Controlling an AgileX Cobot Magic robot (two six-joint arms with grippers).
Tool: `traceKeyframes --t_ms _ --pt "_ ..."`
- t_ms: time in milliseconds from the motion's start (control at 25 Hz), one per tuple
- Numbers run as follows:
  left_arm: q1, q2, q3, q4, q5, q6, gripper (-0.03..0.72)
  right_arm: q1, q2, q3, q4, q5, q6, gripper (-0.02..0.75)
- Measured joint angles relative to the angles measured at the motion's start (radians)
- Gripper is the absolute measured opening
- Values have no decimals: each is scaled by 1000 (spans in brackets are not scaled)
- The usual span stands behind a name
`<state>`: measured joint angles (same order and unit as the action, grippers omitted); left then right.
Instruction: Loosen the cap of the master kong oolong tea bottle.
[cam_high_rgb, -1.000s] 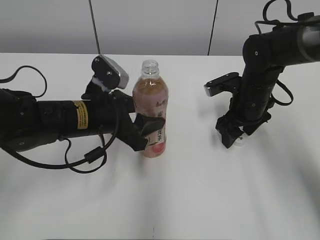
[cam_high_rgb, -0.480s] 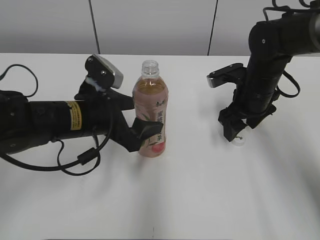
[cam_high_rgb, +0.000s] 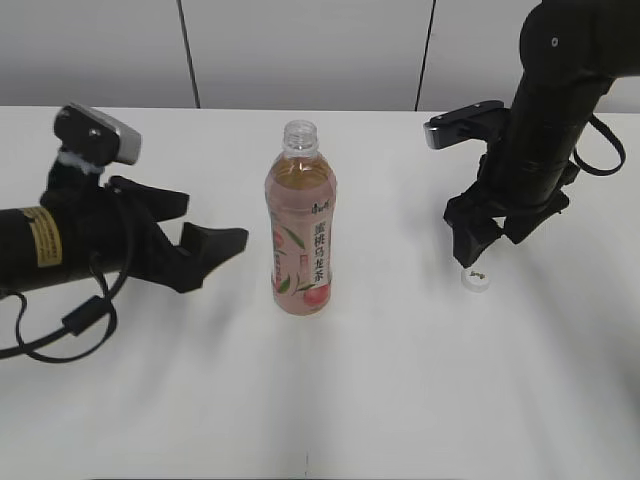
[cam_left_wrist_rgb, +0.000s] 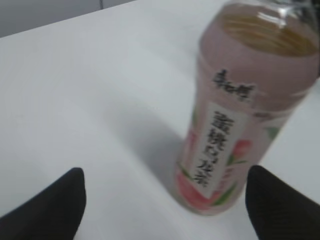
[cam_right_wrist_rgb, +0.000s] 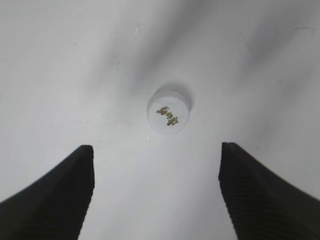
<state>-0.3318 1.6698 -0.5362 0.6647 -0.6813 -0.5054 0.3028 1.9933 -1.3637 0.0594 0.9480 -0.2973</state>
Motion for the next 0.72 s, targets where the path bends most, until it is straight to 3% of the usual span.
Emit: traceKeyframes --t_ms 80,360,520,600,720 --pt "46 -46 0 -25 53 -4 582 0 -12 0 6 17 0 587" --pt "300 -126 0 -34 88 -130 579 0 -22 0 13 51 0 587" --pt "421 -126 0 148 93 -331 578 0 -22 0 21 53 0 587" --pt "426 -126 0 265 94 -416 578 0 -22 0 32 53 0 587" --pt "426 -126 0 348 80 -452 578 0 -22 0 37 49 0 587"
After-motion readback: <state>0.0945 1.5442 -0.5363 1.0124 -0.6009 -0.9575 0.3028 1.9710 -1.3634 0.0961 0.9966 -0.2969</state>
